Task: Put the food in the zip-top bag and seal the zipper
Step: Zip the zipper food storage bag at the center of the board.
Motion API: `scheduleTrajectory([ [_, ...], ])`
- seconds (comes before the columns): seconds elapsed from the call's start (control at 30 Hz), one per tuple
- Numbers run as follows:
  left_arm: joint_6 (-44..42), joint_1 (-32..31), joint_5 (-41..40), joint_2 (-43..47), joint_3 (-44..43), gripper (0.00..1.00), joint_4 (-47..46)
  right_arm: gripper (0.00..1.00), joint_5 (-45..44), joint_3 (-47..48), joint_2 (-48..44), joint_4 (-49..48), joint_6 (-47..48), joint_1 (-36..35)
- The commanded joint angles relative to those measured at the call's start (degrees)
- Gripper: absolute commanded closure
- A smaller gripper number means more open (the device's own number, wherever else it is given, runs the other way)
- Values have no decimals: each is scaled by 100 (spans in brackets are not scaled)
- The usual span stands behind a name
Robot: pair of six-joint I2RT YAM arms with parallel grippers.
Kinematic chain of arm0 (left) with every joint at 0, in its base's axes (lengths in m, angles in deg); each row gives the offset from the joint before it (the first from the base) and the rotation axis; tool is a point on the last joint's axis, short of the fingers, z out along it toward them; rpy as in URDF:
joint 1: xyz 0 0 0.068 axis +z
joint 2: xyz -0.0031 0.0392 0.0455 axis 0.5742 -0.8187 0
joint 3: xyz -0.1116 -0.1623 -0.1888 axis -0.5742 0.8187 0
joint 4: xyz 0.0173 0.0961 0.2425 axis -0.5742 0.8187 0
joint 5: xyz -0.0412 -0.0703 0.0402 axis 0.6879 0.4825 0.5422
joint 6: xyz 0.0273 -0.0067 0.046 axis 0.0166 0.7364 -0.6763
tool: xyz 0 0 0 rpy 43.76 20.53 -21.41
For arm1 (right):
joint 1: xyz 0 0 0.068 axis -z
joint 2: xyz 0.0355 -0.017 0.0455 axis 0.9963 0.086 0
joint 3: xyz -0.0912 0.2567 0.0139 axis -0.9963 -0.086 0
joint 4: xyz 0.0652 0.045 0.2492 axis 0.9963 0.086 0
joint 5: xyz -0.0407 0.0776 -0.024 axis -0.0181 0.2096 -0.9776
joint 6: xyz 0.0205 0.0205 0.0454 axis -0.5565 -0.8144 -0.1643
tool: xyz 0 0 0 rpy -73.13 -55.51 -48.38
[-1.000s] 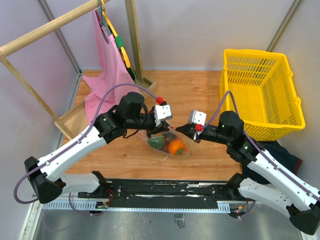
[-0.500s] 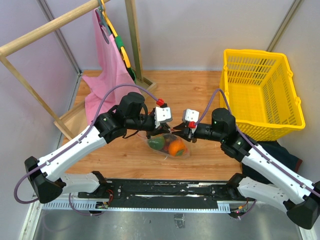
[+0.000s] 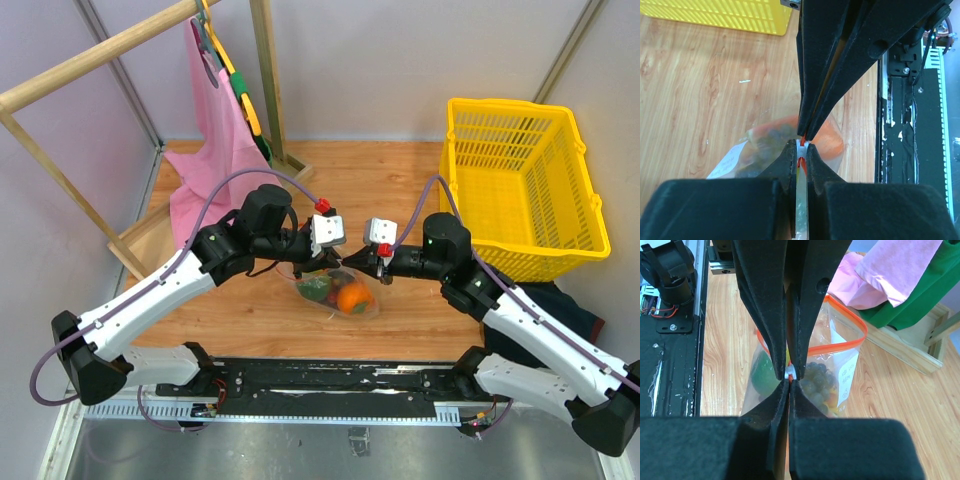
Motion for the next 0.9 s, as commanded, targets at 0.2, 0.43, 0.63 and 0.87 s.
scheduleTrajectory([
  [0.2,69,7,-509,171,-85,98,-58,100,-439,-4,-344,264,214,60],
  [0.43,61,7,-723,267,-24,97,-18,99,-578,-17,-454,309,191,64],
  [0.63,1,7,-331,146,-141,100,-15,86,-198,219,-188,318,130,66],
  [0.87,-53,7,-106,61,-196,100,-11,74,-247,280,35,68,96,65],
])
